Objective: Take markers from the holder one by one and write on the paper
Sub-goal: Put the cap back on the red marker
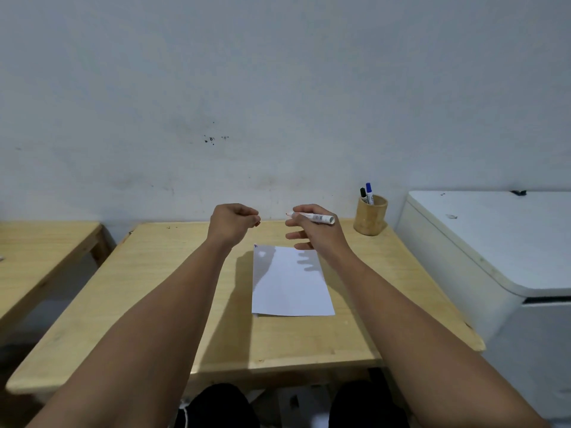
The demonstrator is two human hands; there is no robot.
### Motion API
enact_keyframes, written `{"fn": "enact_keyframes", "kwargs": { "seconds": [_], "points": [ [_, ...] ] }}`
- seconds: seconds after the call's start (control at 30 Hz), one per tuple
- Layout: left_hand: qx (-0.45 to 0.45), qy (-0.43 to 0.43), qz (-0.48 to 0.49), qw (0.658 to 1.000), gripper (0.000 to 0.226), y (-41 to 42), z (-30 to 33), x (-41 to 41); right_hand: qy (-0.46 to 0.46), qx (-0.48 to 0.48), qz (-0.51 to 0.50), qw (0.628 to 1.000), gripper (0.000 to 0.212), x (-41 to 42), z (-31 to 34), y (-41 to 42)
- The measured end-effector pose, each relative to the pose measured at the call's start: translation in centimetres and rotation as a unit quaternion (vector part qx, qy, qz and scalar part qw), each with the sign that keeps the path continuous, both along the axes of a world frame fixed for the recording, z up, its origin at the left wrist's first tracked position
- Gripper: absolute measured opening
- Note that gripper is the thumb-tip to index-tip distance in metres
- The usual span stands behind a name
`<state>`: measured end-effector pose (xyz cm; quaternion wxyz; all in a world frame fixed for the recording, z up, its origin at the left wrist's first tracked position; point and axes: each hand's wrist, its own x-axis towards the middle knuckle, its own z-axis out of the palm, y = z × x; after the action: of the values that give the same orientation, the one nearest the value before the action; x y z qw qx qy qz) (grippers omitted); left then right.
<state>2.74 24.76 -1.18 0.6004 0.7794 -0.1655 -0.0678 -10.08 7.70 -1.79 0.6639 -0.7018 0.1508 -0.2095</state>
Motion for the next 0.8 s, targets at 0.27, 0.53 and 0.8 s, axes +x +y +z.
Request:
{"fn": "enact_keyframes", "kwargs": {
  "seconds": [0.27, 0.53, 0.8],
  "points": [
    [-0.044, 0.023, 0.004, 0.999, 0.014, -0.1, 1.3, -0.3, 0.049, -0.135, 0.07, 0.987, 0.032, -0.2, -0.6, -0.2],
    [-0.073, 0.05, -0.011, 0.996, 0.013, -0.6, 2.2, 0.1, 0.05, -0.031, 0.086, 0.995, 0.025, -0.2, -0.2, -0.6],
    [-0.057, 0.032, -0.009, 0.998, 0.015, -2.3, 2.4, -0.4, 0.07, -0.151, 0.088, 0.982, 0.032, 0.5, -0.7, -0.6]
  ]
}}
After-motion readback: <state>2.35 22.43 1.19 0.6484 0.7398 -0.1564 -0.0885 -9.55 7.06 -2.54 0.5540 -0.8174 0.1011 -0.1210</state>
